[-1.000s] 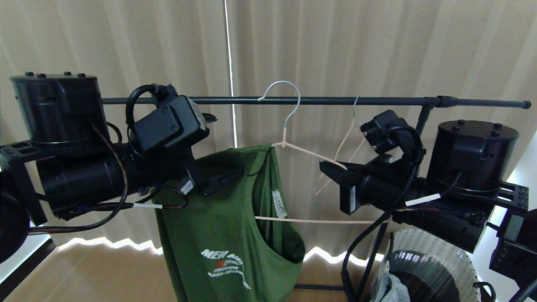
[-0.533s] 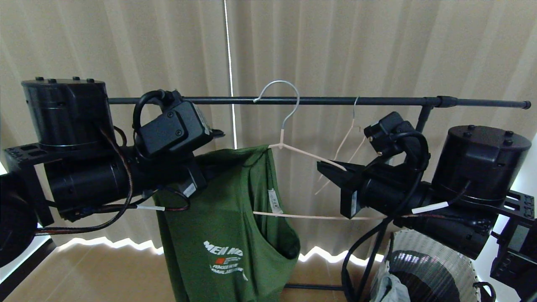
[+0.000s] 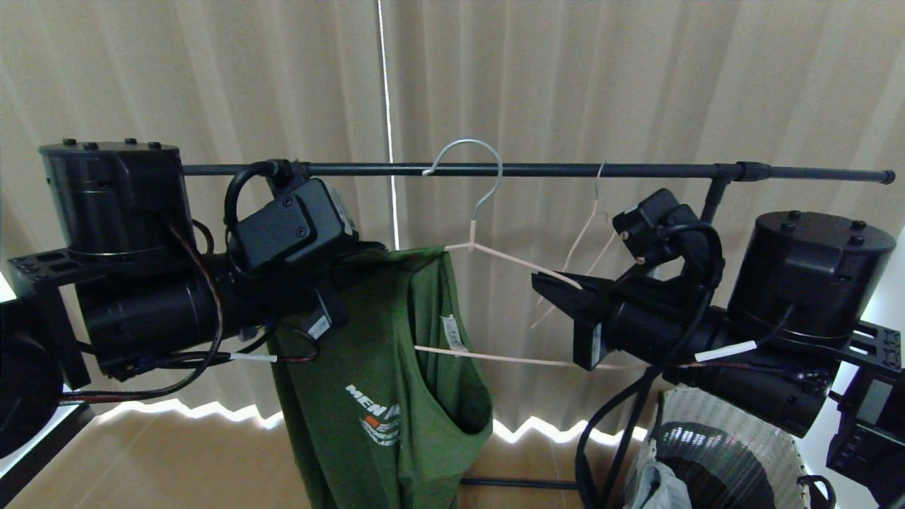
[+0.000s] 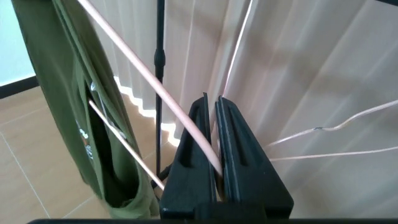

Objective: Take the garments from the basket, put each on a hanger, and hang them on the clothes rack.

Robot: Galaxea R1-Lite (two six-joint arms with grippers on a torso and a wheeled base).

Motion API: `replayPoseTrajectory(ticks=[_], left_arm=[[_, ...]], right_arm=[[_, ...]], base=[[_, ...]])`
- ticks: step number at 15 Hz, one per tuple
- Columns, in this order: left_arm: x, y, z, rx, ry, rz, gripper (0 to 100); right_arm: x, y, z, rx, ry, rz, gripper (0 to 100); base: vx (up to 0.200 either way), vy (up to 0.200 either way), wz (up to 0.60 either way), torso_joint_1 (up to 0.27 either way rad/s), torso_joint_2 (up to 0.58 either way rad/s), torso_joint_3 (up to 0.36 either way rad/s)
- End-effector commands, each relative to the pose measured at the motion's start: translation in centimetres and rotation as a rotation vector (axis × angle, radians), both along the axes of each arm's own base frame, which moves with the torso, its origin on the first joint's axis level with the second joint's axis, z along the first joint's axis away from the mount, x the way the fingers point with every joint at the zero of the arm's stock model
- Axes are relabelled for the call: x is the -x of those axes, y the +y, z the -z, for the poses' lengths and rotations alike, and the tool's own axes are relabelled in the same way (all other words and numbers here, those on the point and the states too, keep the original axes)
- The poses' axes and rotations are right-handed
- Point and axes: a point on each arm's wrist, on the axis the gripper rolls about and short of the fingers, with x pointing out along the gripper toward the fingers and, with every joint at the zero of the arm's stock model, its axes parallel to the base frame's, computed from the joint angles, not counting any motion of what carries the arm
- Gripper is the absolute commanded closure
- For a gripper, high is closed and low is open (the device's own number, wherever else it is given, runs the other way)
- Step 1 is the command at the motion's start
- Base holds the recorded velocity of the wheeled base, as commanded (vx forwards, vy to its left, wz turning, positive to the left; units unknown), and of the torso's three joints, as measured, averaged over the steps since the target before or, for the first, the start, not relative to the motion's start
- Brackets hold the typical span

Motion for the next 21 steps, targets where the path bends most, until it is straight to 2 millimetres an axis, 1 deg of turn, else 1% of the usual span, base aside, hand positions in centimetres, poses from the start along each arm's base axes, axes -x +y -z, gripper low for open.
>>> replayPoseTrajectory(ticks=[1, 4, 5, 8, 11, 13, 15, 18, 21], left_arm=[[0.1, 0.1, 0.2, -0.003, 0.004, -0.003, 100], [0.3, 0.3, -0.1, 0.008, -0.013, -0.011, 100], [0.6, 0.4, -0.1, 0.007, -0.017, -0.023, 100], [0.4, 0.8, 0.1, -0.002, -0.01, -0.08, 100], [0.1, 2.1, 0.3, -0.012, -0.01, -0.19, 100], [0.5, 2.9, 0.6, -0.01, 0.006, -0.277, 100], [1.0, 3.2, 0.6, 0.026, 0.027, -0.347, 100], [1.2, 3.5, 0.4, 0.096, 0.058, -0.427, 100], [1.3, 3.4, 0.2, 0.185, 0.095, -0.452, 100]], right_arm=[[0.0, 0.0, 0.0, 0.0, -0.002, 0.001, 100], [0.0, 0.0, -0.1, -0.002, -0.004, 0.001, 100], [-0.1, 0.1, -0.1, -0.003, -0.005, 0.001, 0], [-0.2, 0.1, 0.0, 0.002, -0.003, 0.005, 0], [-0.1, -0.1, -0.1, -0.001, -0.007, 0.011, 0], [-0.1, -0.1, 0.0, -0.002, -0.008, 0.013, 0], [0.0, -0.2, 0.3, -0.003, -0.017, 0.012, 0], [0.3, -0.2, 1.2, 0.009, -0.003, 0.003, 0], [1.0, 0.6, 1.5, 0.013, 0.006, -0.041, 0]], base=[[0.0, 0.0, 0.0, 0.0, 0.0, 0.0], [0.0, 0.0, 0.0, 0.0, 0.0, 0.0], [0.0, 0.0, 0.0, 0.0, 0.0, 0.0], [0.0, 0.0, 0.0, 0.0, 0.0, 0.0], [0.0, 0.0, 0.0, 0.0, 0.0, 0.0], [0.0, 0.0, 0.0, 0.0, 0.0, 0.0], [0.0, 0.0, 0.0, 0.0, 0.0, 0.0], [0.0, 0.0, 0.0, 0.0, 0.0, 0.0], [0.0, 0.0, 0.0, 0.0, 0.0, 0.0]])
